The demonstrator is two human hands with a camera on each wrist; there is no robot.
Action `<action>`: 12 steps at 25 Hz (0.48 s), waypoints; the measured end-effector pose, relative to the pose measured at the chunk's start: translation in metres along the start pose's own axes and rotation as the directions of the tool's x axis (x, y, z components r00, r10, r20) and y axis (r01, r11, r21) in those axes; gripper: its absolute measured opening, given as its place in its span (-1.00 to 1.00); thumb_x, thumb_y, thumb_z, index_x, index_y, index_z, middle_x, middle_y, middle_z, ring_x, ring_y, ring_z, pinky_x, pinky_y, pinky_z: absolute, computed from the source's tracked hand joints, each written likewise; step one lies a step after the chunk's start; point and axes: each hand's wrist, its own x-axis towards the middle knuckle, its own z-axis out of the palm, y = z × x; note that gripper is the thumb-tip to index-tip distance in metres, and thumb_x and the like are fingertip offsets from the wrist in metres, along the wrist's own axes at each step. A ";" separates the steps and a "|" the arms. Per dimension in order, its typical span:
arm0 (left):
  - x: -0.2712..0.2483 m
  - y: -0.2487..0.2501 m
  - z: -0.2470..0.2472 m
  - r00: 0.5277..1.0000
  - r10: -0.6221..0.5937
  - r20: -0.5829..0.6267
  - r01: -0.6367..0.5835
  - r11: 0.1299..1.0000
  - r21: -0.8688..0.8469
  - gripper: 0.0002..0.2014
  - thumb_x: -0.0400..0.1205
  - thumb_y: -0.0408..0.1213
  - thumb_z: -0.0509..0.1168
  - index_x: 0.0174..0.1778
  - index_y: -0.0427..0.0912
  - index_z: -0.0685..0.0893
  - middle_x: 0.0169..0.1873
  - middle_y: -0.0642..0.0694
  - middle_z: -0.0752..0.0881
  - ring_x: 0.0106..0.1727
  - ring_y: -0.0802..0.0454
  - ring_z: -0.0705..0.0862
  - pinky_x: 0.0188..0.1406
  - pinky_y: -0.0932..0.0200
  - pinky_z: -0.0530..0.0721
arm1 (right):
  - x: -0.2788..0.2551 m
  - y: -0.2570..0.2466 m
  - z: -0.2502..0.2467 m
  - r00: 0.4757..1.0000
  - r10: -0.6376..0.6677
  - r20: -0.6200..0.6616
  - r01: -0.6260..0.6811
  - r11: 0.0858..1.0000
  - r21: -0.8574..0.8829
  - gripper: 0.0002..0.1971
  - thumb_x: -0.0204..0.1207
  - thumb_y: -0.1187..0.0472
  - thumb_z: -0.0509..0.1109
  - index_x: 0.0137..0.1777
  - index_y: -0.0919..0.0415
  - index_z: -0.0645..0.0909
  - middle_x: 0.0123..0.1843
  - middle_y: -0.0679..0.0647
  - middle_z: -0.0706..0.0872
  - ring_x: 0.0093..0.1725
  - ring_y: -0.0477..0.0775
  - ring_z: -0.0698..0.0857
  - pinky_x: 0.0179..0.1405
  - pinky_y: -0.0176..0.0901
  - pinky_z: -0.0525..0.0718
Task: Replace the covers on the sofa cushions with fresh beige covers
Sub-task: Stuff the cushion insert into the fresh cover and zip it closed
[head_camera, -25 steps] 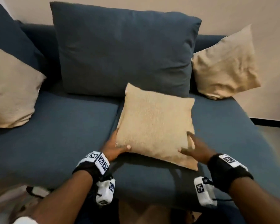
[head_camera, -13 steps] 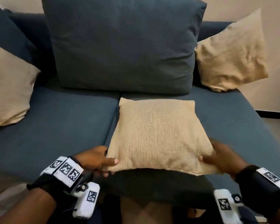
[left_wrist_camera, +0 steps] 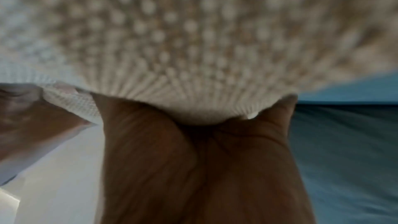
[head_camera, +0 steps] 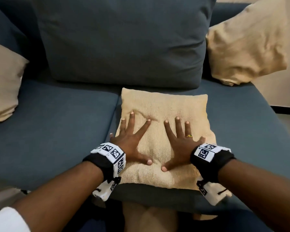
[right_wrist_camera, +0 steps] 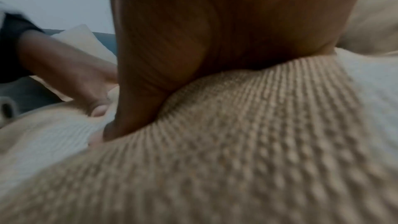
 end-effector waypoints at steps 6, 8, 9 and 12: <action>0.048 -0.010 -0.012 0.997 -0.064 0.053 0.060 0.996 0.071 0.48 -0.08 0.66 0.40 0.38 0.53 -0.68 0.42 0.06 -0.83 0.62 -0.29 -0.58 0.37 -0.82 -0.19 | 0.047 0.005 -0.016 0.999 0.002 0.036 -0.005 0.996 0.086 0.64 -0.33 -0.69 0.49 0.37 -0.37 -0.83 0.39 -0.12 -0.94 0.49 0.35 -0.74 0.16 1.03 -0.16; 0.048 -0.011 -0.017 0.994 -0.069 0.086 0.063 0.996 0.070 0.49 -0.09 0.67 0.39 0.37 0.51 -0.71 0.41 0.06 -0.84 0.62 -0.28 -0.57 0.37 -0.82 -0.15 | 0.049 0.004 -0.021 0.997 -0.008 0.076 0.001 0.997 0.083 0.65 -0.34 -0.70 0.47 0.38 -0.35 -0.84 0.39 -0.08 -0.94 0.47 0.40 -0.76 0.15 1.04 -0.12; 0.042 -0.012 -0.015 0.992 -0.060 0.108 0.053 0.996 0.070 0.50 -0.09 0.67 0.39 0.37 0.49 -0.72 0.40 0.06 -0.85 0.62 -0.28 -0.58 0.38 -0.81 -0.13 | 0.042 0.003 -0.017 0.996 -0.014 0.093 0.008 0.998 0.067 0.65 -0.30 -0.69 0.48 0.39 -0.32 -0.84 0.40 -0.05 -0.93 0.46 0.41 -0.76 0.16 1.03 -0.11; 0.007 -0.010 -0.003 0.989 -0.033 0.145 0.025 0.998 0.058 0.52 -0.03 0.66 0.39 0.42 0.39 -0.73 0.37 0.08 -0.87 0.61 -0.25 -0.60 0.42 -0.75 -0.10 | 0.004 0.002 0.004 0.994 -0.023 0.109 0.019 0.999 0.036 0.63 -0.18 -0.66 0.51 0.41 -0.28 -0.83 0.42 -0.05 -0.92 0.49 0.34 -0.75 0.21 0.98 -0.10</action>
